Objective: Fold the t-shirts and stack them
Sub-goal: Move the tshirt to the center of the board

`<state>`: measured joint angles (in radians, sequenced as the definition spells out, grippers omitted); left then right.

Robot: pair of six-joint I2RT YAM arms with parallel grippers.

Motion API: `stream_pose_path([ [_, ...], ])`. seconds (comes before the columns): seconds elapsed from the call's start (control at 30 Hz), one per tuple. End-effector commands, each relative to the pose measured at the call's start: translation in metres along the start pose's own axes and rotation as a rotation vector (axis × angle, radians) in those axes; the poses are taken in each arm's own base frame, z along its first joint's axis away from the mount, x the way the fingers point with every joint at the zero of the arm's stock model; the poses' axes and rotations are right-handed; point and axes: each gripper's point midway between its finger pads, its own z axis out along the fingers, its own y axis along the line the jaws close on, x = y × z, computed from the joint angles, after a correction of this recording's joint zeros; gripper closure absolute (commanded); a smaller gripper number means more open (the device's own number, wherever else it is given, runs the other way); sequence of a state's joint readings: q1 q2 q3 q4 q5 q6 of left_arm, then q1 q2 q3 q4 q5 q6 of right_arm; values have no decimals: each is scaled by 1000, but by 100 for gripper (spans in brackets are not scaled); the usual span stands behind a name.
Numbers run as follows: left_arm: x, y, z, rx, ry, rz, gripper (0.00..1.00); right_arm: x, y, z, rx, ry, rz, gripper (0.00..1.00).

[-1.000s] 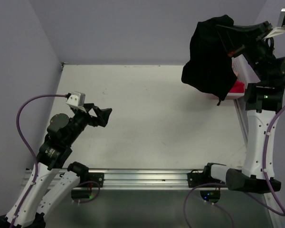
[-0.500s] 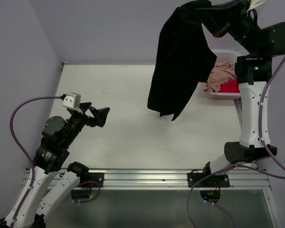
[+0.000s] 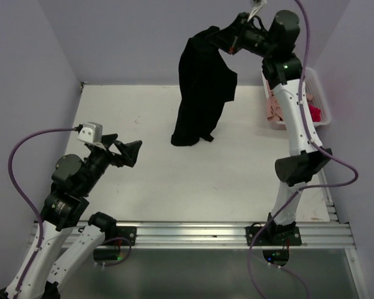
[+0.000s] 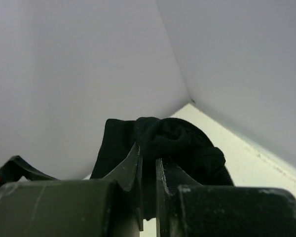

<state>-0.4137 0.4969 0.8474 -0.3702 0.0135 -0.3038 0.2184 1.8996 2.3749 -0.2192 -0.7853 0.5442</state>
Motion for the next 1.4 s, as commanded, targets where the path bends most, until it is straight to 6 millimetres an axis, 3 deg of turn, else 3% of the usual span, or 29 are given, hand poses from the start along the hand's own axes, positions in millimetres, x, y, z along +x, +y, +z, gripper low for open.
stream_pose_path([
  [0.0, -17, -4, -6, 5, -40, -1, 0, 49, -16, 19, 78, 120, -15, 100],
  [0.07, -15, -3, -6, 2, -36, 0, 0, 75, -17, 31, 89, 176, -10, 100],
  [0.13, -16, -3, -7, 2, -36, 2, 0, 103, -30, 36, 140, 245, -10, 100],
  [0.17, -15, -3, -7, 3, -37, 2, 0, 117, -26, 41, 139, 274, -12, 100],
  [0.3, -15, 2, -8, -25, -41, 3, 0, 161, -36, 42, 220, 380, -40, 100],
  [0.43, -14, 4, -9, -33, -40, 4, 0, 204, -53, 30, 348, 477, -63, 100],
  [0.5, -15, 3, -9, -32, -43, 4, 0, 212, -59, 19, 441, 502, -94, 100],
  [0.53, -15, 4, -10, -34, -43, 4, 0, 229, -65, 12, 473, 544, -88, 100],
  [0.6, -14, 5, -9, -38, -41, 4, 0, 240, -66, -1, 537, 580, -113, 100],
  [0.63, -14, 4, -9, -35, -40, 4, 0, 262, -68, -10, 551, 632, -106, 100],
  [0.8, -14, 3, -5, -29, -39, 3, 0, 321, -47, -27, 448, 751, -63, 100],
  [0.93, -16, 1, -3, -19, -40, 0, 0, 342, -28, -27, 319, 807, -45, 100],
  [1.13, -16, 1, -3, -20, -40, -5, 0, 357, 10, -16, 66, 876, -29, 100],
  [1.23, -17, 1, -5, -24, -44, -5, 0, 383, 42, -22, -121, 996, 19, 100],
  [1.27, -17, 1, -6, -25, -46, -5, 0, 401, 42, -26, -170, 1048, 24, 100],
  [1.37, -18, 2, -6, -27, -46, -5, 0, 430, 67, -41, -288, 1165, 78, 100],
])
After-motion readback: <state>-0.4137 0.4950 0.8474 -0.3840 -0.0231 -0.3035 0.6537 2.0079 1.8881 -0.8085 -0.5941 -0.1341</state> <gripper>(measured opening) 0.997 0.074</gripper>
